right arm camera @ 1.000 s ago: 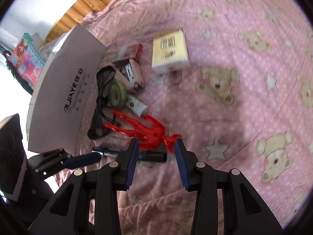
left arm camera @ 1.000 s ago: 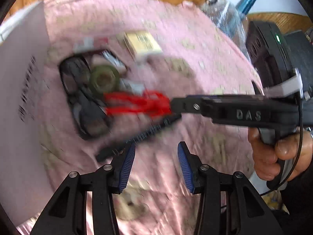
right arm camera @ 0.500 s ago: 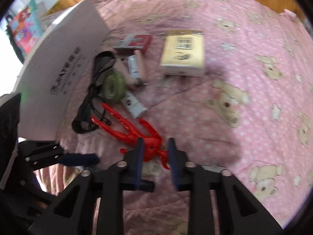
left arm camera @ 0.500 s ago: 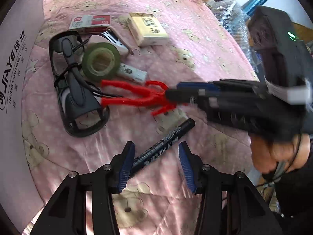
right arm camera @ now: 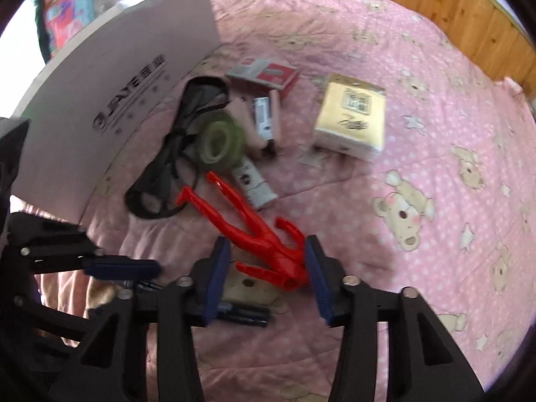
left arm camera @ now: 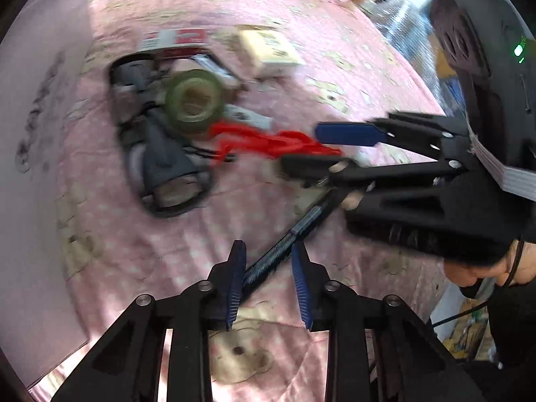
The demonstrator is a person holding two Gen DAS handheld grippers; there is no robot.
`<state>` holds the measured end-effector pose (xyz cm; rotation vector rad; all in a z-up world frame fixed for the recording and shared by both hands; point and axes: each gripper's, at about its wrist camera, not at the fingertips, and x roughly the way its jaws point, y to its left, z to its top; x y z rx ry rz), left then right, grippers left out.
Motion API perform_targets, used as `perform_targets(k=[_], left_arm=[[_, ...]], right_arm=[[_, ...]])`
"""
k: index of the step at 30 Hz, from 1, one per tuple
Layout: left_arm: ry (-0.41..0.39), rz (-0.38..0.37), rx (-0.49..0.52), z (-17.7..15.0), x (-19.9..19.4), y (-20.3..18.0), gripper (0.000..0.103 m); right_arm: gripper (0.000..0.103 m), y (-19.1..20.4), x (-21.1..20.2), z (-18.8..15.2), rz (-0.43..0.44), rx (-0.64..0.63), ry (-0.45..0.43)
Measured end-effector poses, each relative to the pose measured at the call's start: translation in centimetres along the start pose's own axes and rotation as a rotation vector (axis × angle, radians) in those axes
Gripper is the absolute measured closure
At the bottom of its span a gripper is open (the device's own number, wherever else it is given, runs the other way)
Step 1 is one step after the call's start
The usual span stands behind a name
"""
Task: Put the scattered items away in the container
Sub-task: 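Grasp the red toy figure with the right gripper while the left grasps the black marker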
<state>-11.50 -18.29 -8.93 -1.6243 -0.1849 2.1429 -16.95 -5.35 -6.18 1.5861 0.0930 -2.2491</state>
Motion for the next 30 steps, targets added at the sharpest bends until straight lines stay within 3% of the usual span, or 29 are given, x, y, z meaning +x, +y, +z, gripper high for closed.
perform_targets(k=[1,4,6,11,15,17,20,26,30], left_arm=[[-0.003,0.011,-0.018,-0.1,-0.2,0.2,0.077],[-0.006,0.022,-0.061,-0.4,-0.8,0.9,0.078],[-0.009,0.001,-0.054,-0.6,-0.8,0.7,0.078],[-0.033,-0.02,0.006,-0.4,-0.3,-0.9,0.072],[-0.031,-0.004,0.079,-0.2,0.9,-2.1,0.071],[-0.029,0.01,0.09,0.0,1.5,-2.3,0.076],[-0.038,0.011,0.022,0.2,1.2,-1.3,0.082],[-0.037,-0.017,-0.037,0.1,1.3,-0.4,0.082],[-0.041,-0.02,-0.024,0.0,1.6,-0.9,0.076]], right_arm=[[0.085,-1.3,-0.4,0.1,0.059,0.085,-0.003],[0.088,-5.4,-1.0,-0.2,0.228,0.336,-0.011],[0.087,-7.4,-1.1,-0.8,0.27,0.439,-0.027],[0.068,-7.4,-1.6,-0.8,0.184,0.422,-0.082],[0.066,-7.0,-2.2,-0.8,0.113,0.375,-0.139],[0.066,-7.5,-3.3,-1.0,0.079,0.371,-0.182],[0.066,-8.7,-4.8,-1.3,0.077,0.414,-0.257],[0.062,-7.0,-4.6,-0.3,0.158,0.275,-0.203],[0.06,-3.8,-3.1,-0.3,0.162,0.13,-0.143]])
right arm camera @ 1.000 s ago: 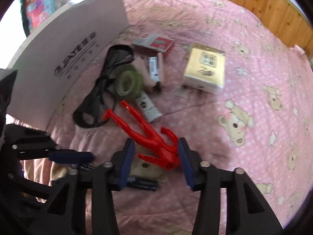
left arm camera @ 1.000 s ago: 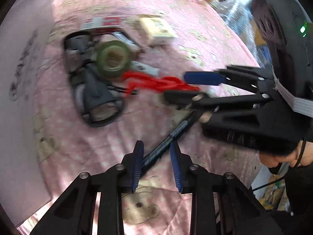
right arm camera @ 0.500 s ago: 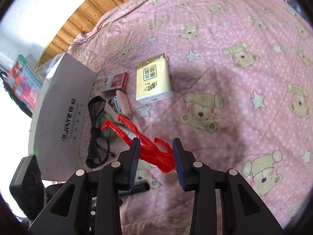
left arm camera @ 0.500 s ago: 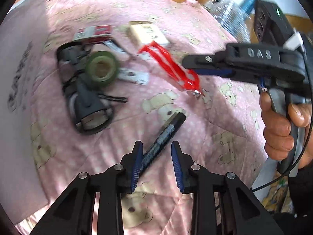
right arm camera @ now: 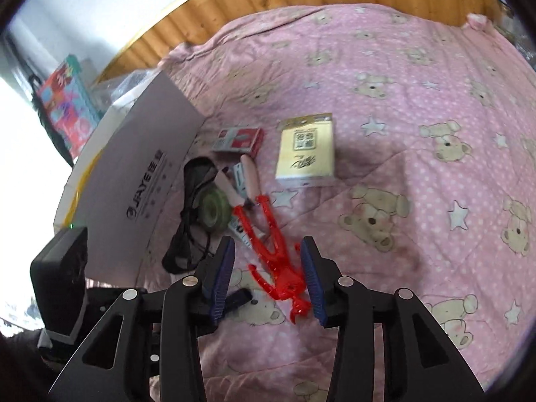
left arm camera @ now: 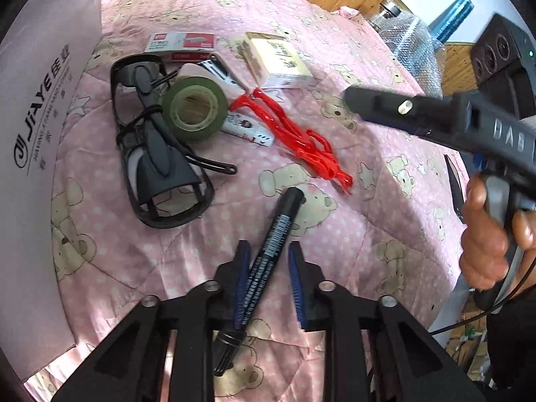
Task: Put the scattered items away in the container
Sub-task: 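Grasp the red toy figure with the right gripper while the left grasps the black marker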
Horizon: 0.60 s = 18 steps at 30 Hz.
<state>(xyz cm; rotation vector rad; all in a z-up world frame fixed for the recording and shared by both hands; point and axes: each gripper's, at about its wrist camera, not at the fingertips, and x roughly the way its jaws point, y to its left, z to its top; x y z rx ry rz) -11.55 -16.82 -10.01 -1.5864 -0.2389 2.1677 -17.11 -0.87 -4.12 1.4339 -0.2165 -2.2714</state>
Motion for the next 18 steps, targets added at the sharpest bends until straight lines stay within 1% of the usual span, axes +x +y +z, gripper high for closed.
perform_targets(k=[2,3,4,5,6,7,9,12,14,18], left_arm=[[-0.006,0.008,0.013,-0.1,0.1,-0.3,0.076],[-0.009,0.012,0.015,-0.1,0.2,-0.4,0.076],[-0.013,0.018,0.01,-0.1,0.2,-0.3,0.081],[-0.014,0.028,0.004,-0.2,0.0,-0.1,0.082],[-0.018,0.035,-0.004,-0.3,-0.2,-0.1,0.084],[-0.022,0.052,-0.013,-0.3,-0.4,0.0,0.085],[-0.03,0.08,-0.039,-0.4,-1.2,0.6,0.086],[-0.029,0.057,-0.073,-0.5,-1.1,1.2,0.086],[-0.036,0.042,-0.077,-0.4,-0.9,1.4,0.085],[-0.038,0.046,-0.063,-0.2,-0.7,0.9,0.08]], right_arm=[[0.06,1.2,1.4,-0.5,-0.021,-0.057,0.039],[0.06,1.7,2.2,-0.8,-0.055,-0.089,0.062],[0.06,2.0,2.8,-1.1,-0.097,-0.114,0.079],[0.069,1.9,3.4,-1.3,-0.159,-0.123,0.091],[0.069,1.6,3.4,-1.3,-0.184,-0.107,0.089],[0.076,0.8,3.0,-1.0,-0.164,-0.054,0.081],[0.091,-1.5,1.8,-0.6,-0.084,0.103,0.059],[0.091,-3.6,1.4,-0.6,-0.048,0.209,0.052],[0.089,-3.5,1.7,-0.6,-0.072,0.191,0.055],[0.087,-2.6,2.0,-0.5,-0.142,0.164,0.053]])
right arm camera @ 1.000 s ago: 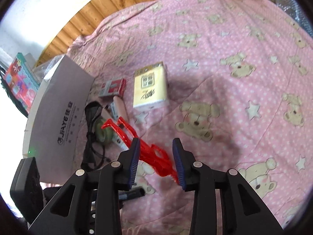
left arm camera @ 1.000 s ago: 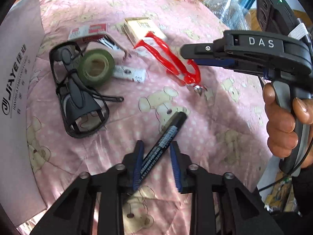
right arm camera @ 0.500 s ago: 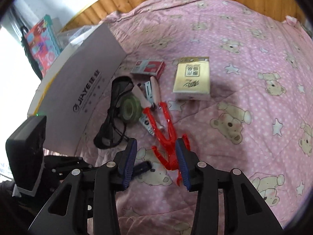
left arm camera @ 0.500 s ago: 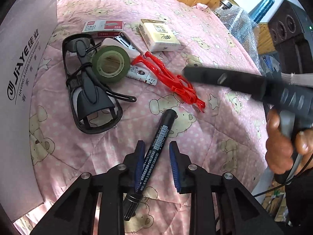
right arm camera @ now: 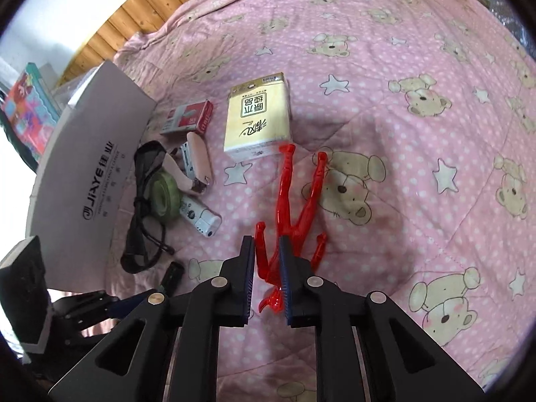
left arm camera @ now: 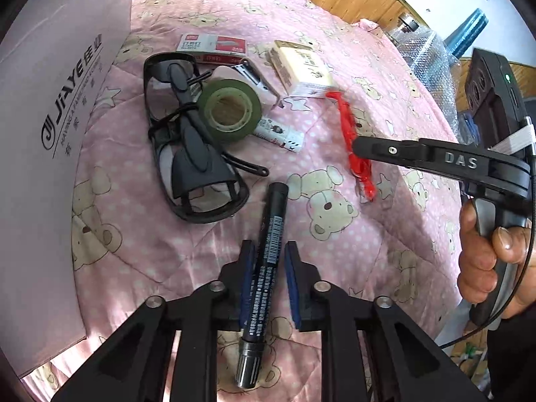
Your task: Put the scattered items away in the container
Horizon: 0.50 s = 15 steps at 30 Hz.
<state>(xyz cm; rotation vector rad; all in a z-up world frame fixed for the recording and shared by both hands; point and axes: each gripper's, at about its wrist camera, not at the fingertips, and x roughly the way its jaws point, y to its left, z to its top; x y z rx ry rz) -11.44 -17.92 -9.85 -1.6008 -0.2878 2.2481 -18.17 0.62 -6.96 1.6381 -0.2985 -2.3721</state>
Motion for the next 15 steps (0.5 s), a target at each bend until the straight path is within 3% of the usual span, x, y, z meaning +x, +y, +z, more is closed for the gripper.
perform_targets(k=[1,4,7,10,12,14,15], left_arm=[[0.0,0.001,0.003,0.0,-0.1,0.0,0.079],[0.003,-0.011,0.006,-0.1,-0.6,0.3,0.071],[-0.003,-0.022,0.015,-0.2,-0.7,0.1,0.061],[-0.013,-0.009,0.035,-0.5,-0.5,-0.7,0.058],[-0.018,-0.008,0.036,-0.5,-0.5,-0.6,0.058],[-0.018,-0.001,0.028,-0.4,-0.7,-0.2,0.07],[-0.014,0.01,0.024,-0.3,-0.8,0.1,0.081]], right_arm=[[0.084,0.2,-0.3,0.0,-0.021,-0.001,-0.008],[0.053,0.5,-1.1,-0.4,-0.087,-0.01,-0.037],[0.053,0.3,-0.5,-0.6,-0.107,-0.008,-0.018],[0.053,0.1,0.9,-0.8,-0.084,0.001,0.026],[0.054,0.6,1.3,-0.8,-0.107,-0.022,0.001],[0.064,0.6,1.2,-0.6,-0.097,-0.012,-0.003],[0.064,0.5,0.9,-0.5,-0.067,0.006,-0.003]])
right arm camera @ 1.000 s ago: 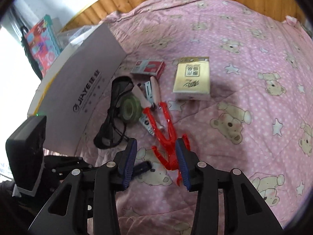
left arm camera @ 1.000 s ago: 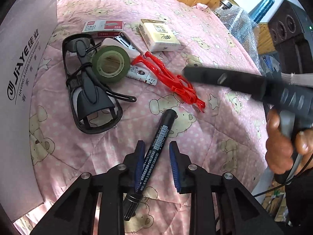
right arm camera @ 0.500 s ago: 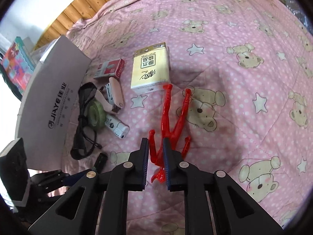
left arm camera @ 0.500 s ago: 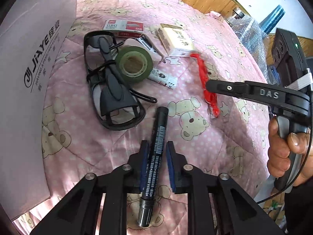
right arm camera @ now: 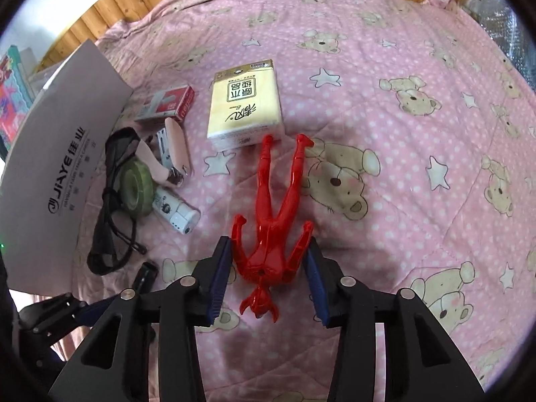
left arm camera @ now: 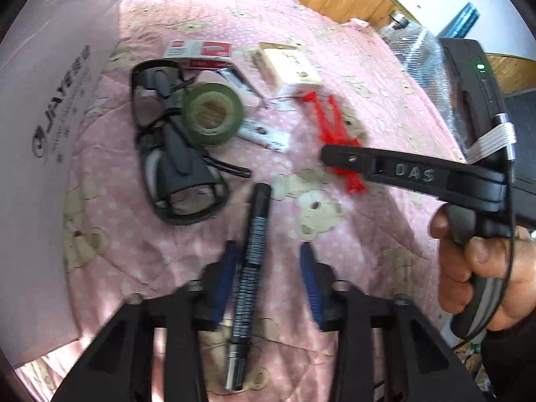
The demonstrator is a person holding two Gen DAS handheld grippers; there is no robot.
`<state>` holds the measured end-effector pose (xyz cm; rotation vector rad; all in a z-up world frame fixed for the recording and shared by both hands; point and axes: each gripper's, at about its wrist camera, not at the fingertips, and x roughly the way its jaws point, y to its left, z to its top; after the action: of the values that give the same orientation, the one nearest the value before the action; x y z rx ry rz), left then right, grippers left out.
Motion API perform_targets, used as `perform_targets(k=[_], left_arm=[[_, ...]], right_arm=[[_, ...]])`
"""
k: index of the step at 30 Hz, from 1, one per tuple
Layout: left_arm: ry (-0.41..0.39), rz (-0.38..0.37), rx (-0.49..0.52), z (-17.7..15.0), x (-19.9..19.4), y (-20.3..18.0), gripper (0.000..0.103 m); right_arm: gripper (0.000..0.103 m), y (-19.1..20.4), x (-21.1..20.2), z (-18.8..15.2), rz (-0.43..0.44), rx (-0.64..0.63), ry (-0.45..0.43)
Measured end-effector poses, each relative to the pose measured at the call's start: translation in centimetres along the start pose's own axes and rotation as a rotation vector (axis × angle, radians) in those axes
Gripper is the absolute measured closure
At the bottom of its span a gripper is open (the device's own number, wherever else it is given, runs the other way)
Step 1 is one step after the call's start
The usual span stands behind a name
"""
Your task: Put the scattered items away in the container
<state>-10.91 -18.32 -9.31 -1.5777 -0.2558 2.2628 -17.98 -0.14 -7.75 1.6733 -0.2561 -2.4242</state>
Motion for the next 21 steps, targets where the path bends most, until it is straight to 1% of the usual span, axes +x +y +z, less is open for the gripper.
perform_targets(k=[1,4,5,7,10,13,16,18,20,21], left_arm=[[0.003,0.008,-0.005,0.0,-0.1,0.3,0.086],[-0.001,-0.016,-0.032,0.3,-0.1,0.4,0.088],[-0.005,-0.023,-0.037,0.3,-0.2,0.5,0.089],[-0.011,-0.026,-0.037,0.4,-0.3,0.4,0.089],[-0.02,-0.03,-0.037,0.5,-0.4,0.1,0.089],[-0.03,-0.014,-0.031,0.6,-0.5,-0.1,0.089],[-0.023,0.01,-0.025,0.2,-0.7,0.4,0.089],[-0.015,0.025,-0.022,-0.1,-0.7,0.5,0.089],[-0.003,0.034,-0.018,-0.4,-0.4,0.7,0.089],[-0.01,0.032,-0.015,-0.5,-0.4,0.7,0.089]], right_arm=[[0.064,0.0,-0.3,0.1,0.013,0.008,-0.005],[0.066,0.2,-2.0,0.2,0.033,0.005,-0.039],[0.068,0.2,-2.4,0.2,0.04,0.009,-0.046],[0.068,0.3,-3.2,0.1,0.052,0.018,-0.059],[0.068,0.6,-3.7,-0.1,0.068,0.025,-0.056],[0.068,1.1,-2.8,-0.4,0.047,-0.002,-0.027],[0.068,0.4,-1.8,-0.8,0.038,0.02,0.0],[0.068,-0.4,-1.5,-1.1,0.062,0.056,0.021],[0.067,-1.1,-1.3,-1.3,0.101,0.085,0.034],[0.067,-1.5,-1.2,-1.3,0.13,0.108,0.039]])
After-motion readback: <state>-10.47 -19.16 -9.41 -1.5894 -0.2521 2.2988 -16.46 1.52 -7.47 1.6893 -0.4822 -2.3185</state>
